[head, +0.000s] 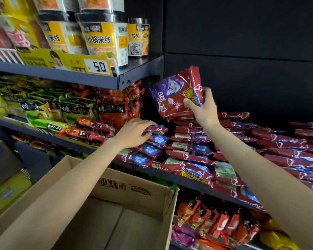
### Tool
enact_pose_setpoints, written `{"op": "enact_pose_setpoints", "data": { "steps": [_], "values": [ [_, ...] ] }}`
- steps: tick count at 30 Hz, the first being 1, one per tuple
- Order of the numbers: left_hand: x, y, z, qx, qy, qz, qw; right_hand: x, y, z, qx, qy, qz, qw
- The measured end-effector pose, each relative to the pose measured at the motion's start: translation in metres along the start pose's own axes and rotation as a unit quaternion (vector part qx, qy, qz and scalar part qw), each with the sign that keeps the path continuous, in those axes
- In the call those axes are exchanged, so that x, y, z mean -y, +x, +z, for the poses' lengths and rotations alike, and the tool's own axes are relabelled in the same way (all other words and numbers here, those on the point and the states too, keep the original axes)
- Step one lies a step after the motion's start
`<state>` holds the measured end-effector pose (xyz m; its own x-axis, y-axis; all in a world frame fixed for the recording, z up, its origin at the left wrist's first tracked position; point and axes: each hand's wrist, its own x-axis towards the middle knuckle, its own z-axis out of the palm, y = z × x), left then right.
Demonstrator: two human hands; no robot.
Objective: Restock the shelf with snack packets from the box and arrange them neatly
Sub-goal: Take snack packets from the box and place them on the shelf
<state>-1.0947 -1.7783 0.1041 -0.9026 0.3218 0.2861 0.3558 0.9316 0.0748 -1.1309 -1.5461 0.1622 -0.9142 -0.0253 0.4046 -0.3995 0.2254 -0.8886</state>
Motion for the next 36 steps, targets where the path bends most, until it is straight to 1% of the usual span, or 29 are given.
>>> {"op": "enact_pose_setpoints", "data": {
  "steps": [1, 3, 4, 6, 8, 9, 12, 14, 16, 18, 19, 22, 25, 27, 29, 31, 33, 35, 36],
  "values": [
    [0.001, 0.001, 0.0, 0.018, -0.008, -0.003, 1.0, -0.003, 0.003, 0.008, 0.007, -0.007, 0.0, 1.0],
    [0.004, 0.002, -0.001, 0.025, 0.029, 0.015, 0.999, -0.009, 0.008, 0.023, 0.023, -0.029, -0.011, 0.999],
    [0.006, 0.002, 0.0, 0.011, 0.059, 0.028, 0.998, -0.012, 0.01, 0.031, 0.033, -0.051, -0.028, 0.998],
    [0.006, -0.002, 0.003, -0.044, 0.099, 0.042, 0.993, -0.018, 0.015, 0.046, 0.054, -0.118, -0.09, 0.987],
    [0.003, -0.004, 0.006, -0.087, 0.097, 0.053, 0.99, -0.021, 0.019, 0.058, 0.082, -0.211, -0.165, 0.96],
    [0.002, -0.003, 0.008, -0.096, 0.088, 0.058, 0.99, -0.023, 0.022, 0.063, 0.093, -0.264, -0.197, 0.939],
    [0.001, 0.003, 0.013, -0.09, 0.05, 0.059, 0.993, -0.026, 0.03, 0.071, 0.122, -0.404, -0.256, 0.87],
    [0.001, 0.007, 0.015, -0.063, -0.004, 0.054, 0.997, -0.031, 0.033, 0.073, 0.151, -0.447, -0.248, 0.846],
    [0.003, 0.008, 0.016, -0.034, -0.065, 0.053, 0.996, -0.038, 0.034, 0.074, 0.204, -0.484, -0.217, 0.822],
    [0.006, 0.007, 0.015, -0.023, -0.075, 0.045, 0.996, -0.045, 0.037, 0.074, 0.262, -0.5, -0.184, 0.805],
    [0.008, 0.006, 0.014, -0.031, -0.052, 0.042, 0.997, -0.047, 0.039, 0.073, 0.287, -0.492, -0.167, 0.805],
    [0.009, 0.001, 0.008, -0.09, 0.043, 0.046, 0.994, -0.047, 0.049, 0.067, 0.35, -0.447, -0.119, 0.815],
    [0.004, -0.007, -0.001, -0.136, 0.073, 0.05, 0.987, -0.033, 0.047, 0.05, 0.381, -0.382, -0.097, 0.836],
    [-0.001, -0.019, -0.009, -0.17, 0.073, 0.043, 0.982, -0.022, 0.036, 0.037, 0.353, -0.369, -0.132, 0.85],
    [-0.009, -0.038, -0.017, -0.219, 0.07, 0.044, 0.972, -0.009, 0.013, 0.025, 0.283, -0.365, -0.191, 0.866],
    [-0.019, -0.067, -0.024, -0.278, 0.059, 0.057, 0.957, 0.005, -0.02, 0.018, 0.205, -0.323, -0.236, 0.893],
    [-0.028, -0.104, -0.028, -0.327, 0.041, 0.065, 0.942, 0.019, -0.062, 0.016, 0.145, -0.26, -0.271, 0.915],
    [-0.032, -0.146, -0.027, -0.337, 0.022, 0.062, 0.939, 0.026, -0.108, 0.021, 0.132, -0.219, -0.281, 0.925],
    [-0.033, -0.168, -0.024, -0.321, 0.013, 0.058, 0.945, 0.027, -0.129, 0.027, 0.144, -0.215, -0.282, 0.924]
  ]
}}
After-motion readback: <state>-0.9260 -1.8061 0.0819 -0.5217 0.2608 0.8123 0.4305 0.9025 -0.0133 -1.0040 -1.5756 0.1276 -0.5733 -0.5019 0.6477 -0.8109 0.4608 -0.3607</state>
